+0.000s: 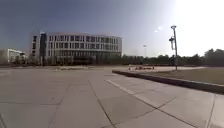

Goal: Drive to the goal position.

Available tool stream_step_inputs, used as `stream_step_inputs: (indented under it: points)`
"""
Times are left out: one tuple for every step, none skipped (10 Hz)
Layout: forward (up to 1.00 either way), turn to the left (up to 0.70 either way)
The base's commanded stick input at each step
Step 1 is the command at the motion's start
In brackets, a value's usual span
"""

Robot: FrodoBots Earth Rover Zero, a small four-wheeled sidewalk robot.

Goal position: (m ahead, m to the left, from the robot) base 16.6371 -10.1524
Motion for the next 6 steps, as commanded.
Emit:
stream_step_inputs:
  points:
    - [0.06, 0.0]
    - [0.05, 0.0]
    - [0.06, 0.0]
    - [0.06, 0.0]
    - [0.06, 0.0]
    - [0.06, 0.0]
